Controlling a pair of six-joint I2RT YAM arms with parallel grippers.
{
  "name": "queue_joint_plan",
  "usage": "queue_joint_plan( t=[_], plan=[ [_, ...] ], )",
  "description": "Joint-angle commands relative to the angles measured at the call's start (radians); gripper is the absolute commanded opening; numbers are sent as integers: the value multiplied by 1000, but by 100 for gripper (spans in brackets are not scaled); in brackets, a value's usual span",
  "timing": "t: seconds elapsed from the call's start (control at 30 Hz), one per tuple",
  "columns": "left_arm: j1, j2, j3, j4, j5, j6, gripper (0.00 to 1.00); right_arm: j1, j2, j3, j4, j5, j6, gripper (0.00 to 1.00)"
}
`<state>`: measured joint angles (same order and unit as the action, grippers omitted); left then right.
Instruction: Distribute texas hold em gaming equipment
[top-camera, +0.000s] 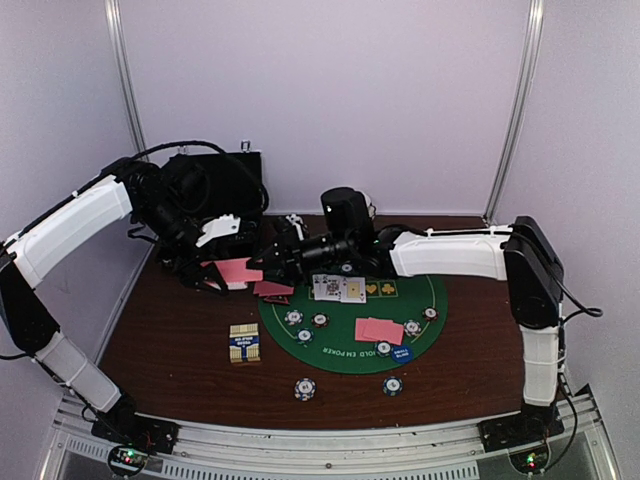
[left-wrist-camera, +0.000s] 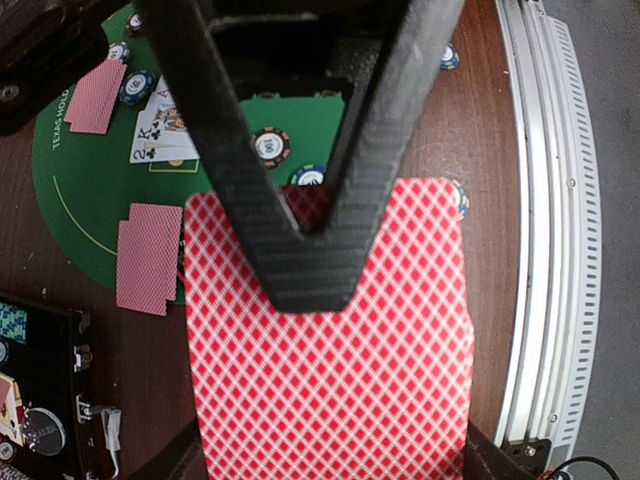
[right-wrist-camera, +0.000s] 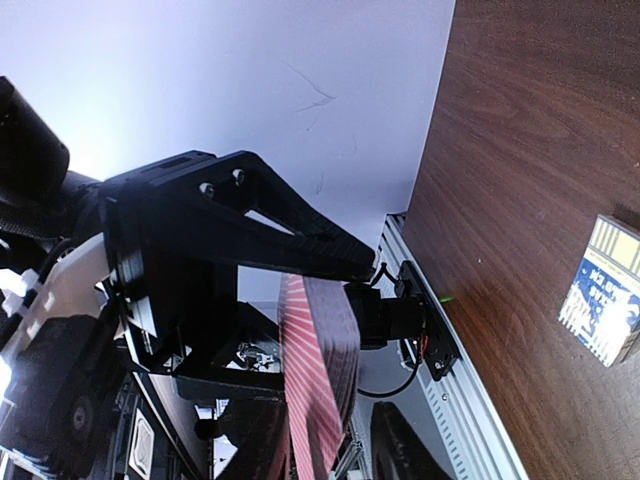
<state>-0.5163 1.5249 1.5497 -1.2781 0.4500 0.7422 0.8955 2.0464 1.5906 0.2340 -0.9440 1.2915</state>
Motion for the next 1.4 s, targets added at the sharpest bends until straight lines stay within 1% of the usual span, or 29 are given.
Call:
queue_joint_plan(
  t=[0.0, 0.1, 0.33, 0.43, 0.63, 0.73, 1.03, 1.17, 1.37],
  plan=[
    [9, -25, 21, -23, -2, 4, 19, -20, -58, -15, 7, -25, 2, 32],
    [9, -23, 21, -24, -4, 5, 19, -18, -57, -18, 8, -26, 3, 38],
    [9, -18, 27, -23, -4, 3, 19, -6, -43, 1, 1, -36, 4, 39],
    [9, -18, 27, -23, -2, 3, 19, 0, -32, 6, 2, -45, 12, 32],
    [9, -14, 35, -28, -5, 3, 19, -1, -35, 4, 1, -52, 13, 14],
    [9, -13, 38, -30, -5, 3, 19, -10, -46, -5, -16, -52, 6, 9],
    [9, -14, 41, -30, -2, 5, 19, -51, -108, -63, -48, -50, -23, 0],
    [9, -12, 41, -32, -2, 5, 19, -66, -130, -79, -47, -50, -22, 0],
    [9, -12, 39, -31, -3, 4, 19, -66, -128, -92, 1, -59, 14, 0]
  ],
)
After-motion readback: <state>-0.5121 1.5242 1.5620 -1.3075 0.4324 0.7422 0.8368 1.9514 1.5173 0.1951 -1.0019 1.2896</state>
